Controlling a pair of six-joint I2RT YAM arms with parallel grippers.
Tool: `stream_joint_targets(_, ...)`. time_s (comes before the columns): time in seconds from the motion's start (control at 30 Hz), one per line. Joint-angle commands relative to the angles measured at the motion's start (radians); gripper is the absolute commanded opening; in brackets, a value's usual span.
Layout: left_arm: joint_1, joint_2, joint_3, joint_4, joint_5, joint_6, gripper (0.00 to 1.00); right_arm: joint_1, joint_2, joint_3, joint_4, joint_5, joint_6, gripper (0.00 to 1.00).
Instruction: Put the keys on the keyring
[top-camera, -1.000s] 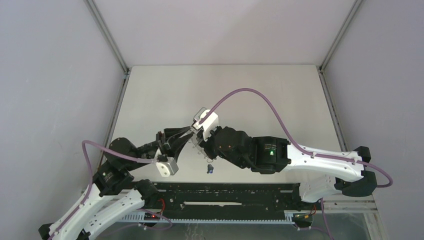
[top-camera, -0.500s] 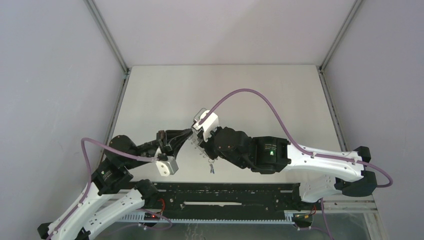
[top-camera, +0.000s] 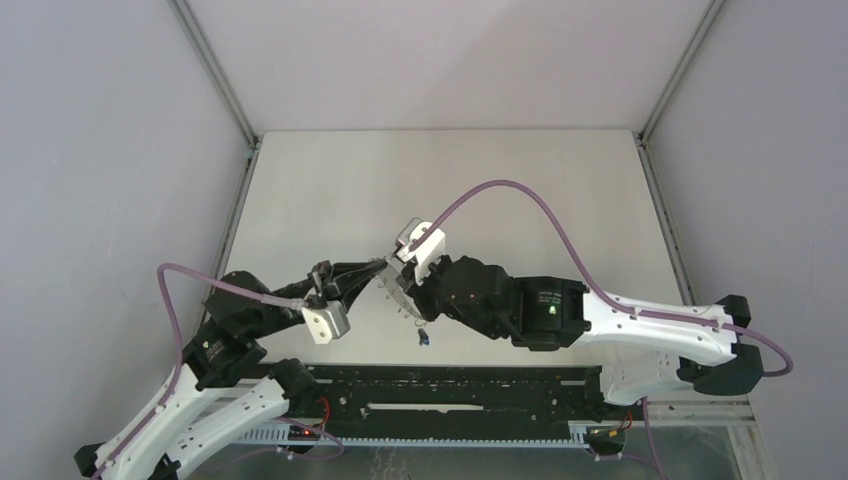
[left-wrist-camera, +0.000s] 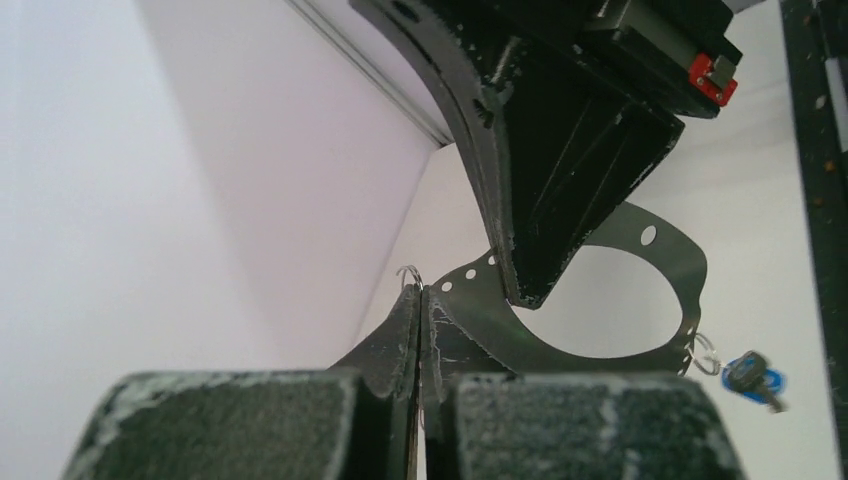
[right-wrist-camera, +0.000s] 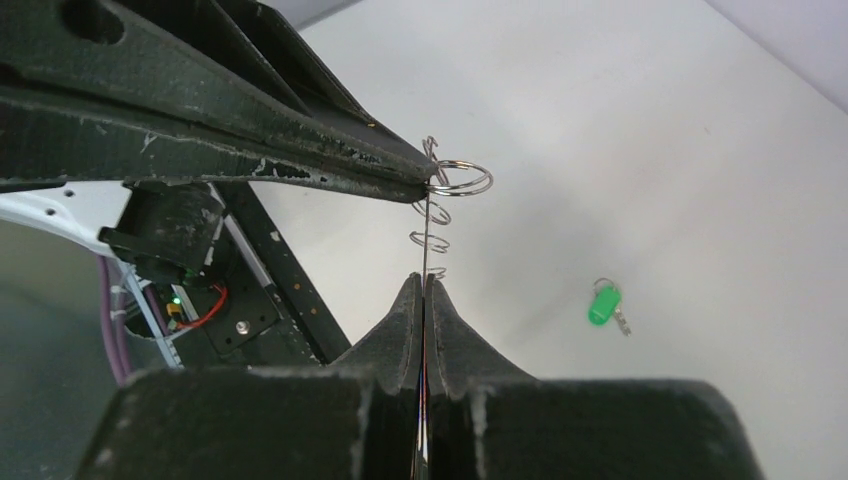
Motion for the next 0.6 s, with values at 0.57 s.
stream_joint_targets(0.57,-0.004,-0.021,0.002,0.044,0.099,0.010,0.00,0.002,-0.183,-0.151,0.324,-0.255,0.030,0.37)
